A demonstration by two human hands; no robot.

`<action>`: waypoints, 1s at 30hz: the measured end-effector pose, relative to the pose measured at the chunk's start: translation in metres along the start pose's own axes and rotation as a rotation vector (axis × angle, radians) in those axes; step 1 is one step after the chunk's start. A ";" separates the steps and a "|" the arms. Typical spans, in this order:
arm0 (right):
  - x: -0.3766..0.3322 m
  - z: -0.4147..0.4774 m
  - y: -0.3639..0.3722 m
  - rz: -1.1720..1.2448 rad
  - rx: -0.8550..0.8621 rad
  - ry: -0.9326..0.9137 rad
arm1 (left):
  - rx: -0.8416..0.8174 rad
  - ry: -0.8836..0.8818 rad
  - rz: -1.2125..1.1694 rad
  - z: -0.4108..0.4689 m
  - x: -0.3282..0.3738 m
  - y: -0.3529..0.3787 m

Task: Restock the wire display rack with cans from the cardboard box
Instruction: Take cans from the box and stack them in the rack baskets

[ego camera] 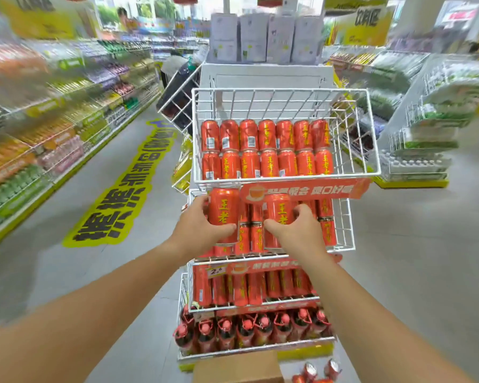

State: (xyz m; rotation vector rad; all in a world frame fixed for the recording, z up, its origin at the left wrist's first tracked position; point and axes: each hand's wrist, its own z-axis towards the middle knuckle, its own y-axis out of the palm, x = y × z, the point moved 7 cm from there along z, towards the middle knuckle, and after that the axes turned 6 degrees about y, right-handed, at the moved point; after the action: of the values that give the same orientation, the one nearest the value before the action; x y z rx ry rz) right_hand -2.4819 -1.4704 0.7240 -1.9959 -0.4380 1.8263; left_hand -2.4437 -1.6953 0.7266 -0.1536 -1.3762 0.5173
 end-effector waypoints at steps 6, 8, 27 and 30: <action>-0.060 0.055 -0.026 0.009 0.014 -0.106 | 0.107 0.049 0.022 0.058 0.055 -0.024; -0.076 0.073 -0.030 0.017 0.016 -0.131 | 0.150 0.056 0.040 0.076 0.066 -0.030; -0.097 0.218 0.050 -0.084 -0.117 -0.013 | 0.031 -0.187 0.200 0.223 -0.008 -0.002; -0.091 0.232 0.068 -0.083 -0.131 0.006 | 0.039 -0.222 0.268 0.232 -0.023 0.001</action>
State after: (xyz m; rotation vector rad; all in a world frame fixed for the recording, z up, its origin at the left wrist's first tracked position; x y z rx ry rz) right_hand -2.7239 -1.5551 0.7540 -2.0347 -0.6440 1.7818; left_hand -2.6685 -1.7495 0.7527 -0.2570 -1.5700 0.8027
